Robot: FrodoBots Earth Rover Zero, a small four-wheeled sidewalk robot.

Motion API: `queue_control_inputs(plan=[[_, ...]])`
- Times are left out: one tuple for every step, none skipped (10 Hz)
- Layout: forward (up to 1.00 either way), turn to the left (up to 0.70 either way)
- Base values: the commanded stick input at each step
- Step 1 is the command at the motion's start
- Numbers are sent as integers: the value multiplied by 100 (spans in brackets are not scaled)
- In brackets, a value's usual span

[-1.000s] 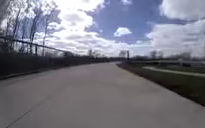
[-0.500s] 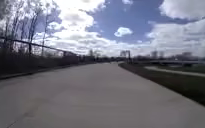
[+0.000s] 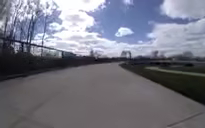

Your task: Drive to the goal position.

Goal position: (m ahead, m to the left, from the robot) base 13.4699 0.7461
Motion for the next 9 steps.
queue_control_inputs(plan=[[100,0],[100,0],[100,0],[100,0],[100,0],[100,0],[100,-27],[100,-27],[100,-13]])
